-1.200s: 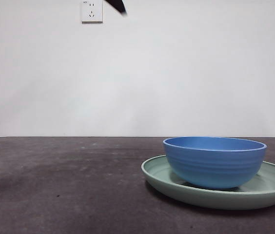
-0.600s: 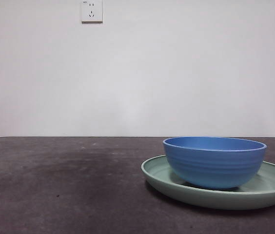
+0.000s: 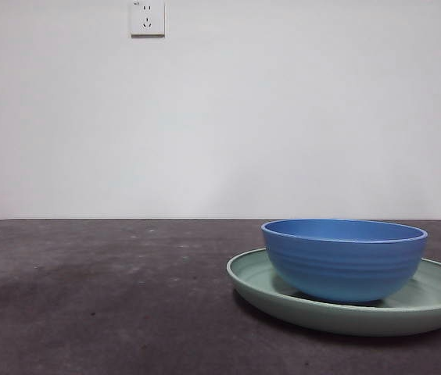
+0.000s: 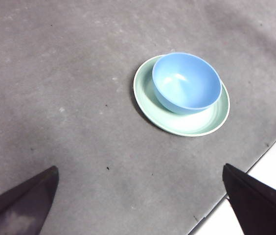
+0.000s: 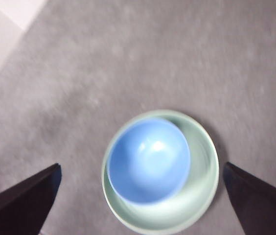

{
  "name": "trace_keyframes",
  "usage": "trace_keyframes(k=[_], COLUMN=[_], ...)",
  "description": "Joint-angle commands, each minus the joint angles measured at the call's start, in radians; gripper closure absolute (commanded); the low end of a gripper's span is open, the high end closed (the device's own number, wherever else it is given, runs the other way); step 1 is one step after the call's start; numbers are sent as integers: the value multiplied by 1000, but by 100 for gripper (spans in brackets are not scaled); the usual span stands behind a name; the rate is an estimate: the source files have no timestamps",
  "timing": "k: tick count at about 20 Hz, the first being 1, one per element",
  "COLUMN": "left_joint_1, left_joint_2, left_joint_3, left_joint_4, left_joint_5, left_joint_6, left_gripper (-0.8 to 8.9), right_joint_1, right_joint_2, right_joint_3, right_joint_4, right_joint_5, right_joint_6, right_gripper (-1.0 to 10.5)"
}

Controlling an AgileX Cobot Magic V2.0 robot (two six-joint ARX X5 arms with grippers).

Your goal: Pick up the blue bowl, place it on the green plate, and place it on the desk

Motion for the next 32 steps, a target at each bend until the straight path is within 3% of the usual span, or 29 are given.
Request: trace_keyframes(k=[1, 4, 7, 15, 22, 28, 32], left_joint_1=[-4, -4, -4, -4, -4, -4, -4], left_joint_2=[-2, -3, -3, -2, -2, -2, -2], left_joint_3=[9, 10, 10, 10, 10, 10, 10], left_joint_4=[12, 12, 12, 13, 15, 18, 19], left_joint_5=[0, 0, 0, 0, 0, 0, 0], left_joint_6=[-6, -6, -6, -6, -6, -6, -6], left_gripper=[158, 158, 157, 157, 157, 157, 158], right_joint_1=[2, 4, 5, 21, 64, 92, 93], right_joint_2=[82, 220, 350, 605, 680, 708, 748], right_joint_3=[18, 18, 17, 17, 15, 15, 14], right_joint_4=[-71, -149, -126, -34, 55, 82, 81], right_joint_5=[26, 114, 203, 244, 253, 326, 317], right_joint_6=[-64, -93, -112, -127, -130, -131, -130], right_gripper=[367, 367, 367, 368, 461, 472, 524])
